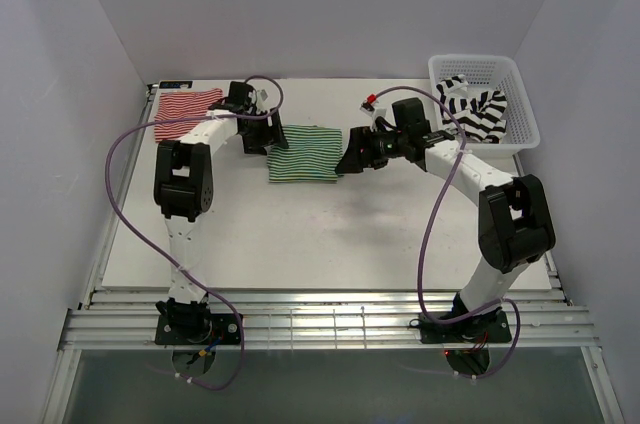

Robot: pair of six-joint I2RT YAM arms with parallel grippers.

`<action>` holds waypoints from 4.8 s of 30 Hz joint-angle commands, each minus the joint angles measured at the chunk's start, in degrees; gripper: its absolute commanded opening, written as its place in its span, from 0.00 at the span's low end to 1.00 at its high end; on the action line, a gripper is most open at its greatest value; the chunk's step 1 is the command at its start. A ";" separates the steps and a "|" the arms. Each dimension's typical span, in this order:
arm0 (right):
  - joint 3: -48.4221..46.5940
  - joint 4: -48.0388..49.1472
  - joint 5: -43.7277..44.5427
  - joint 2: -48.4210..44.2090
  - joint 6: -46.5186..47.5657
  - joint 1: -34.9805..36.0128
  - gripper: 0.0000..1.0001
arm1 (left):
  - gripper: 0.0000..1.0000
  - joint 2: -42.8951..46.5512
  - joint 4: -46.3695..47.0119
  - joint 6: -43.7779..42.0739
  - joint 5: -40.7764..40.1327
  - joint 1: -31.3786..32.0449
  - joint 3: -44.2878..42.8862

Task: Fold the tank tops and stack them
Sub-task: Neatly place the folded tank top to the corner

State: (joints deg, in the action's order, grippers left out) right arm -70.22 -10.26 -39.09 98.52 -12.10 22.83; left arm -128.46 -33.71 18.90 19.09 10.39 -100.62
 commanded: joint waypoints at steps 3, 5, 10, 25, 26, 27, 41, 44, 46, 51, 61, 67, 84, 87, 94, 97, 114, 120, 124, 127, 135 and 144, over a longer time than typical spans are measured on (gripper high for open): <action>1.22 -0.64 1.03 -3.33 1.90 -0.33 0.90 | 0.78 -2.05 -1.79 -1.40 3.48 0.07 -1.42; 1.13 -0.72 1.47 -3.51 1.90 -0.33 0.90 | 0.74 -2.49 -1.79 -1.14 4.11 0.15 -1.34; 1.13 -0.72 1.47 -3.69 1.99 -0.33 0.90 | 0.61 -3.63 -1.79 -0.97 3.06 0.77 -0.11; 3.94 -0.46 3.67 -4.74 3.13 -2.09 0.90 | 0.06 -9.26 -6.45 -0.35 -11.61 5.07 -1.42; 4.21 -0.46 3.85 -5.18 3.31 -2.35 0.90 | 0.00 -9.61 -6.71 -0.35 -12.32 5.16 -1.60; 4.47 -0.46 4.28 -5.44 3.57 -2.79 0.90 | 0.00 -9.52 -7.15 -0.70 -13.63 5.16 -1.86; 6.76 -0.46 7.27 -8.34 5.68 -4.99 0.90 | 0.00 2.16 -2.86 -15.46 -35.17 4.73 -5.20; 6.76 -0.46 7.71 -8.70 6.12 -4.99 0.90 | 0.00 2.78 -2.41 -18.53 -37.98 3.67 -6.69; 6.67 -0.46 8.24 -8.78 6.38 -4.99 0.90 | 0.00 2.78 -2.15 -20.63 -39.47 2.97 -7.66; 6.32 -0.46 9.38 -8.78 6.82 -5.16 0.90 | 0.00 3.39 -0.13 -25.21 -40.97 1.56 -10.47; 6.14 -0.46 10.61 -8.52 7.35 -5.34 0.90 | 0.00 4.80 3.31 -30.49 -47.66 0.07 -13.28; 5.97 -0.46 10.61 -8.26 7.44 -5.52 0.90 | 0.00 6.56 5.58 -33.21 -47.13 -1.25 -13.64; 6.49 -0.46 10.35 -8.96 7.18 -5.52 0.90 | 0.00 9.28 9.02 -37.61 -48.27 -2.04 -17.77; 6.23 -0.46 10.26 -8.78 7.09 -5.60 0.90 | 0.00 9.64 9.10 -38.14 -48.45 -2.13 -18.56; 6.14 -0.37 10.00 -8.78 7.00 -5.60 0.90 | 0.00 10.34 8.67 -38.41 -48.62 -2.22 -20.49; 6.06 -0.46 9.82 -8.78 6.91 -5.60 0.90 | 0.00 10.78 7.61 -37.53 -48.36 -2.31 -20.67; 5.88 -0.46 10.09 -7.29 6.30 -5.69 0.90 | 0.00 7.01 2.16 -32.17 -41.24 -9.77 -22.78; 5.36 -0.99 11.40 -5.62 6.12 -5.60 0.90 | 0.00 1.38 2.07 -30.85 -38.34 -14.16 -25.24; 4.39 -1.87 12.37 -4.48 6.21 -5.60 0.90 | 0.00 -1.17 3.12 -31.20 -32.91 -16.54 -25.77; 3.42 -2.83 12.90 -3.42 6.21 -5.60 0.90 | 0.00 -3.89 3.48 -31.64 -29.55 -17.77 -27.35; 1.58 -5.03 13.87 -1.49 6.30 -5.60 0.90 | 0.00 -8.20 3.57 -32.26 -29.90 -19.53 -29.81; -0.27 -7.05 14.22 -1.66 6.21 -5.69 0.90 | 0.97 -10.67 4.36 -31.29 -35.96 -20.24 -33.50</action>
State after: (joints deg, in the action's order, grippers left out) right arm -67.77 -16.58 -25.32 97.27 -5.82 17.56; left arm -140.31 -30.63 -13.15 -14.44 -9.32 -131.24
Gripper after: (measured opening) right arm 0.900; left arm 0.911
